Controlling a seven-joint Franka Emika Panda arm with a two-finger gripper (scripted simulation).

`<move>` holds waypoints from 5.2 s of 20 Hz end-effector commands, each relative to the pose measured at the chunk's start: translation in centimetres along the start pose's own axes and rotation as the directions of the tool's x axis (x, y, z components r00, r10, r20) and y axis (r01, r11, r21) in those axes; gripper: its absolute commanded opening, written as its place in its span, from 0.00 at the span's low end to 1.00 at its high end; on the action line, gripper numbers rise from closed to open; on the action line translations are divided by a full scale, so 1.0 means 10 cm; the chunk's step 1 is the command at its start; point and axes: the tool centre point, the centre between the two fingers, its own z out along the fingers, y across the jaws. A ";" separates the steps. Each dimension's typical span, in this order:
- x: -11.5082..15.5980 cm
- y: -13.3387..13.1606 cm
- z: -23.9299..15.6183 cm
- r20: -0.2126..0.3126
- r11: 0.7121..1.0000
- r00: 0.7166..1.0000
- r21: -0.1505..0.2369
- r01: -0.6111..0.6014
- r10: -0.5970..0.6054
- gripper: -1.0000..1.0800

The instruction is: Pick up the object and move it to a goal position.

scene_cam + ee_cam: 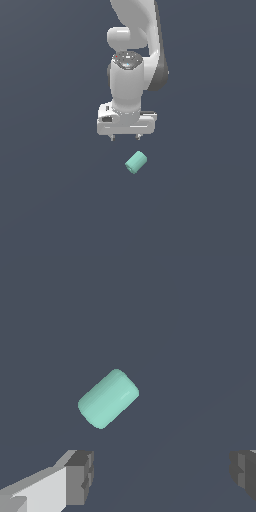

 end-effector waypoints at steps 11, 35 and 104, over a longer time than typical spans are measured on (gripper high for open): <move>0.06 -0.08 0.16 0.015 0.990 0.990 0.007 -0.138 0.138 0.96; 0.24 -0.43 0.86 0.075 0.752 0.749 -0.021 -0.659 0.658 0.96; -0.15 -1.02 -0.18 0.081 0.673 0.669 -0.035 -0.738 0.738 0.00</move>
